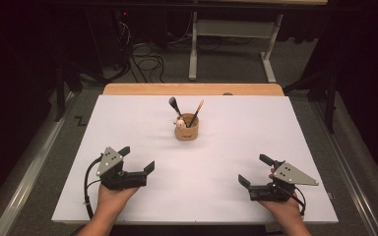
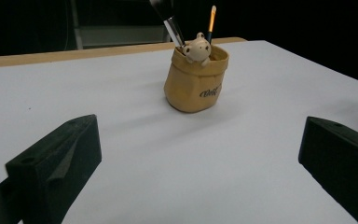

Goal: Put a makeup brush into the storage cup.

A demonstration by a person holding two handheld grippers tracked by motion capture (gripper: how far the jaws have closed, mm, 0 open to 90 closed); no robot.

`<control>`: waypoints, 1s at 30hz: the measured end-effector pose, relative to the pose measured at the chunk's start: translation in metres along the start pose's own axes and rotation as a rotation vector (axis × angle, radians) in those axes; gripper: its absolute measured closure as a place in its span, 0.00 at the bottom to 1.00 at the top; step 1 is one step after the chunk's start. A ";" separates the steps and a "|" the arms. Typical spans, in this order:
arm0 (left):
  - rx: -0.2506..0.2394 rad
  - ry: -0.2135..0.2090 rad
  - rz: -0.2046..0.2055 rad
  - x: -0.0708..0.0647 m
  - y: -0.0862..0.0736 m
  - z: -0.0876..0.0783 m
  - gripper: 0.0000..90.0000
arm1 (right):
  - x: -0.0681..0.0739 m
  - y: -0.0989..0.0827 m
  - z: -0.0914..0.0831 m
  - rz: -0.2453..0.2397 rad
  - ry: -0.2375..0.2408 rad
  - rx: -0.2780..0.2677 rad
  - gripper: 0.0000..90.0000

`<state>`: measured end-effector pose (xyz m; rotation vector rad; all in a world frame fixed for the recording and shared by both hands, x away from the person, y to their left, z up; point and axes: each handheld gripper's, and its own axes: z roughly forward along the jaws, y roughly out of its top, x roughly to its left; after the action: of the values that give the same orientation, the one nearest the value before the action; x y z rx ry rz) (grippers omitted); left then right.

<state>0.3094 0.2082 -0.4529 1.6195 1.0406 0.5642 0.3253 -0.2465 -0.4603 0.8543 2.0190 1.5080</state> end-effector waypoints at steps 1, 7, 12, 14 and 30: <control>0.001 0.002 0.003 0.000 -0.002 -0.003 0.00 | 0.000 0.000 0.000 0.003 -0.005 -0.002 0.00; -0.005 0.014 0.033 -0.003 -0.015 -0.025 0.00 | -0.002 -0.002 -0.002 0.002 -0.007 0.006 0.00; 0.004 0.016 0.075 -0.008 -0.024 -0.034 0.01 | -0.006 -0.002 -0.007 0.007 -0.021 0.007 0.00; 0.001 0.002 0.058 -0.008 -0.023 -0.033 0.00 | -0.006 -0.001 -0.009 0.015 -0.030 0.006 0.00; -0.022 -0.047 0.049 -0.011 -0.020 -0.031 0.00 | -0.003 0.000 -0.008 0.010 -0.036 0.010 0.00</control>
<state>0.2722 0.2161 -0.4605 1.6348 0.9594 0.5655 0.3220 -0.2534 -0.4577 0.8907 2.0008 1.4787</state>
